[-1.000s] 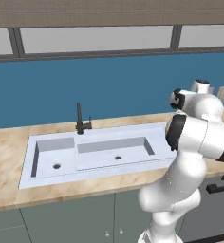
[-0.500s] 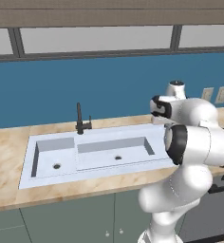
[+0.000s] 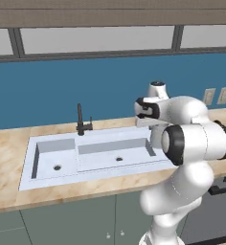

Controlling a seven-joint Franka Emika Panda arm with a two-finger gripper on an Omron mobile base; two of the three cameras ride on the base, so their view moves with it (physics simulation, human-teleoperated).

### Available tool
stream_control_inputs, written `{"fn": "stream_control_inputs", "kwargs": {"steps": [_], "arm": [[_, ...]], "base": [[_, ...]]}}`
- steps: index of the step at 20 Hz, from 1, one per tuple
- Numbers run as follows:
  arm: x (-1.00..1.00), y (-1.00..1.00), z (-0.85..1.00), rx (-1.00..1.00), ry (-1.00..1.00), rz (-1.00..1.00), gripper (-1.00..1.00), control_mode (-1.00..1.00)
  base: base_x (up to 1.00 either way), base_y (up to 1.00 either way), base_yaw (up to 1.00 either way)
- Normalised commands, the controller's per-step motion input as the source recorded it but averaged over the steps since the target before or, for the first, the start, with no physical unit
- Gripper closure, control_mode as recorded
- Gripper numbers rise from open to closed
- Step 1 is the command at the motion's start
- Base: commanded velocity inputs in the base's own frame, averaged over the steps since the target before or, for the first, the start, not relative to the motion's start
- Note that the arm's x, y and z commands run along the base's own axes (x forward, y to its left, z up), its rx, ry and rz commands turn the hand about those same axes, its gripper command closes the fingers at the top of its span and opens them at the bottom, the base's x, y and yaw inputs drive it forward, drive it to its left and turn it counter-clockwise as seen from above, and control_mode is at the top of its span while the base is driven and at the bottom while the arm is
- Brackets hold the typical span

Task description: Place the strainer in the left basin and the glass cup in the right basin of the sink.

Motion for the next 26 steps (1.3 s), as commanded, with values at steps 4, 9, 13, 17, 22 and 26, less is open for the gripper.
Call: {"fn": "stream_control_inputs", "kwargs": {"steps": [4,9,13,17,22,26], "arm": [[0.13,0.68,-0.09,0.0,0.14,0.31,1.0,-1.0],[0.2,0.61,-0.25,0.02,0.05,0.19,1.0,-1.0],[0.26,0.41,-0.34,0.04,0.0,0.18,1.0,-1.0],[0.17,0.31,-0.39,0.0,-0.01,0.12,1.0,-1.0],[0.04,0.01,-0.21,0.0,-0.03,0.03,1.0,-1.0],[0.0,-0.01,-0.29,0.0,-0.01,0.0,1.0,-1.0]], "base": [[0.0,0.0,0.0],[0.0,0.0,0.0],[0.0,0.0,0.0],[0.0,0.0,0.0],[0.0,0.0,0.0],[0.0,0.0,0.0]]}}
